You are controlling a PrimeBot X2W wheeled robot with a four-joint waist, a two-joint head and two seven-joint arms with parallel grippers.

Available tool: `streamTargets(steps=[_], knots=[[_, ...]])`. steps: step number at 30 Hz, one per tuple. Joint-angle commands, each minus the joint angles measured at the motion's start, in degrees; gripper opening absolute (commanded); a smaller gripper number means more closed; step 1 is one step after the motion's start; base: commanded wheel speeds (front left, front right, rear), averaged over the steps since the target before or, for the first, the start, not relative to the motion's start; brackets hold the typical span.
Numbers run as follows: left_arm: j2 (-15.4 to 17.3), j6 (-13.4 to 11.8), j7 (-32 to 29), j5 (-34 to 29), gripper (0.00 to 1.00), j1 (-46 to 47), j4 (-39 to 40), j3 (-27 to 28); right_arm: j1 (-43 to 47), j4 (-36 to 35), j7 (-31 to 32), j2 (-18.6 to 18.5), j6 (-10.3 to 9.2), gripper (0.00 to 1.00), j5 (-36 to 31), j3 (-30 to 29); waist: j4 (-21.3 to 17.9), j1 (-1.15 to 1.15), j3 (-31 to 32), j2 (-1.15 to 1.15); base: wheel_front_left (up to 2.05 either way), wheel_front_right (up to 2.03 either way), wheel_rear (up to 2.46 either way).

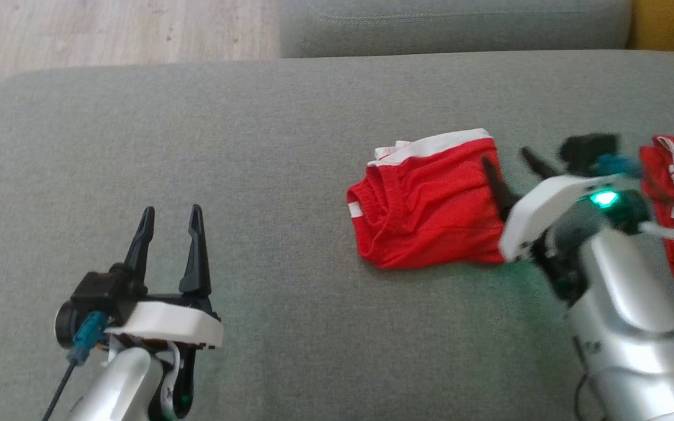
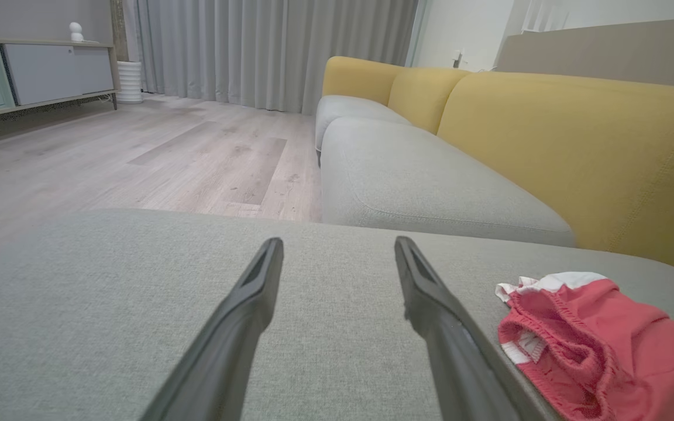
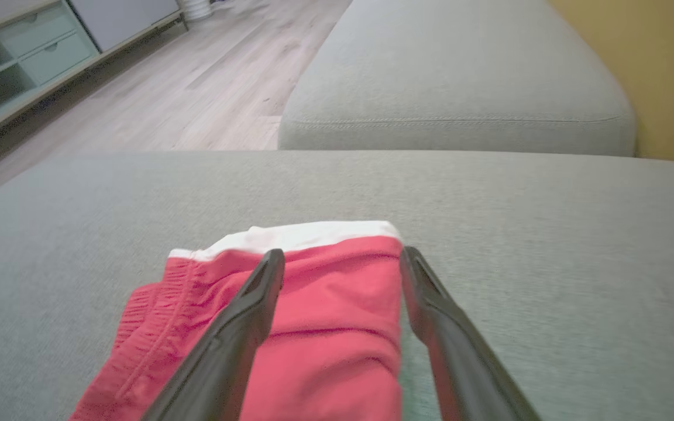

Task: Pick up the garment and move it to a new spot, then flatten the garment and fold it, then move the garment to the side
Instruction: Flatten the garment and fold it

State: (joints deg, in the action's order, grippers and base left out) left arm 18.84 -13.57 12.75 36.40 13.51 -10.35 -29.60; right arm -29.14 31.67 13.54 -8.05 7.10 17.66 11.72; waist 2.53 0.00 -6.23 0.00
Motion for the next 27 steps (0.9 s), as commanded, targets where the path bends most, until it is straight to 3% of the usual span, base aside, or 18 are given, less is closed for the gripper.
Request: streamTargets(steps=[1, 2, 10, 17, 23, 24, 25, 26, 27], knots=[[1.2, 0.1, 0.4, 0.1, 1.0, 2.6, 1.7, 1.9, -1.6, -0.8, -1.2, 1.5, 0.39, 0.24, -1.3, 2.3, 0.6, 0.0, -0.4, 0.0, 0.0, 0.0, 0.0], [1.1, 0.1, 0.3, 0.1, 1.0, 2.7, 1.7, 1.8, -1.8, 0.1, -1.8, 2.2, 0.39, 0.0, -2.3, 3.3, 0.9, 0.0, -0.6, 0.0, 0.0, 0.0, 0.0], [0.4, 0.5, 0.4, -0.2, 1.0, 3.9, 1.3, 1.0, -6.1, 11.0, -2.0, 5.1, 0.39, 0.0, -5.6, 10.1, 4.0, 0.0, -1.9, 0.0, 0.0, 0.0, 0.0], [0.2, 0.7, 0.7, 0.0, 1.0, 4.0, 0.5, 0.9, -8.3, 13.4, -1.7, 5.2, 0.39, 0.0, 4.1, 21.1, 5.5, 0.0, -1.9, 0.0, 0.0, 0.0, 0.0], [0.1, 0.7, 0.8, 0.2, 1.0, 4.1, 0.1, 0.9, -10.7, 13.2, -4.4, 5.2, 0.39, 0.0, 12.5, 25.4, 5.0, 0.0, -2.0, 0.0, 0.0, 0.0, 0.0], [0.2, 0.6, 0.9, 0.2, 1.0, 4.1, 0.1, 1.0, -10.8, 12.4, -4.9, 5.2, 0.39, 0.14, 14.5, 25.9, 4.8, 0.0, -1.8, 0.0, 0.0, 0.0, 0.0], [0.2, 0.6, 0.9, 0.2, 1.0, 4.0, 0.1, 1.1, -10.9, 11.4, -5.8, 5.2, 0.39, 0.69, 16.7, 26.1, 4.5, 0.0, -1.5, 0.0, 0.0, 0.0, 0.0], [0.2, 0.5, 1.0, 0.3, 1.0, 3.8, 0.1, 1.2, -11.2, 10.6, -7.0, 5.2, 0.39, 1.0, 18.2, 26.2, 4.1, 0.0, -1.3, 0.0, 0.0, 0.0, 0.0], [0.3, 0.4, 1.0, 0.3, 1.0, 3.5, 0.0, 1.4, -11.4, 9.7, -8.4, 5.2, 0.39, 1.0, 19.2, 26.1, 3.6, 0.0, -0.9, 0.0, 0.0, 0.0, 0.0]])
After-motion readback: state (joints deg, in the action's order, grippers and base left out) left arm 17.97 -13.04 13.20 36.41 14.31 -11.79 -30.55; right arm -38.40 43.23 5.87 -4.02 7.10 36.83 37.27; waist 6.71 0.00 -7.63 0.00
